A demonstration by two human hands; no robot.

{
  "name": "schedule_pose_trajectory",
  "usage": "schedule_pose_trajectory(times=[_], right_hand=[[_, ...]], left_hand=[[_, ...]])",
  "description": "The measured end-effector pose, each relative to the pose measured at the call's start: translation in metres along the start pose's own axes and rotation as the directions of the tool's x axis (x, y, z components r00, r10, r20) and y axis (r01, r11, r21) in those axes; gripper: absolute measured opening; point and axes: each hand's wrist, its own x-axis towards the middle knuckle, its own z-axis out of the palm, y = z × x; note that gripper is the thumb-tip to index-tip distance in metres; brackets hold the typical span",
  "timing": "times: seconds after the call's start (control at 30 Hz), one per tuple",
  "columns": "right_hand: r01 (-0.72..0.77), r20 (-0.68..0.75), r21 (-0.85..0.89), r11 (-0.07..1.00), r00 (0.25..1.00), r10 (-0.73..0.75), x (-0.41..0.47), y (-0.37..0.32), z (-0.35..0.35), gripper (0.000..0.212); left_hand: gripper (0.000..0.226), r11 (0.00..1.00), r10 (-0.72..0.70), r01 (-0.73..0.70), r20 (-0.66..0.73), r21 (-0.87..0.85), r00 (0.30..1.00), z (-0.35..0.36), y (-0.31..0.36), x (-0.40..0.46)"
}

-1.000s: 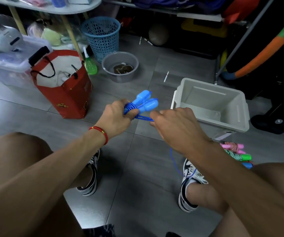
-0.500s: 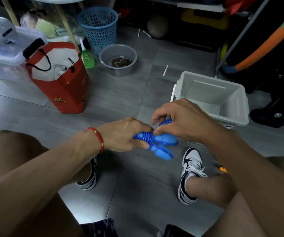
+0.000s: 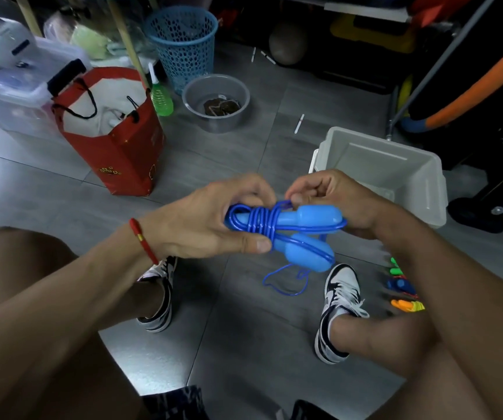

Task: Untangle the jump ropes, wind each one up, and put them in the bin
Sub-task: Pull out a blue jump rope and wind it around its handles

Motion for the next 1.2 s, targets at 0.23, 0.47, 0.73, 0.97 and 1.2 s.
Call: schedule_pose_trajectory(times=[0.23,0.47,0.73,0.97,1.2], right_hand=[[0.004,-0.029,-0.118,0.993,1.0,-0.008,-0.005,0.007,0.032,0.032],[-0.054,-0.152,-0.592,0.804,0.987,-0.046,-0.002,0.004,0.063,0.033],[-0.331,-0.366,-0.084,0.94,0.888,0.279,0.004,-0.005,0.078,0.032],[-0.275,-0.469,0.18,0.944,0.82,0.328,0.011,-0.028,0.078,0.02],[-0.159,-0.627,0.26,0.952,0.723,0.292,0.005,-0.03,0.077,0.044]], left_hand=[[0.04,0.934,-0.204,0.092,-0.303,-0.346,0.931,-0.012,-0.015,-0.002],[0.021,0.913,-0.371,0.214,-0.484,-0.348,0.793,-0.006,-0.028,0.004],[0.022,0.931,-0.218,0.359,-0.689,0.066,0.691,0.007,-0.046,0.02],[0.041,0.821,0.128,0.35,-0.744,0.45,0.656,0.016,-0.043,0.042],[0.039,0.452,0.533,0.313,-0.535,0.835,0.656,0.042,-0.045,0.049]])
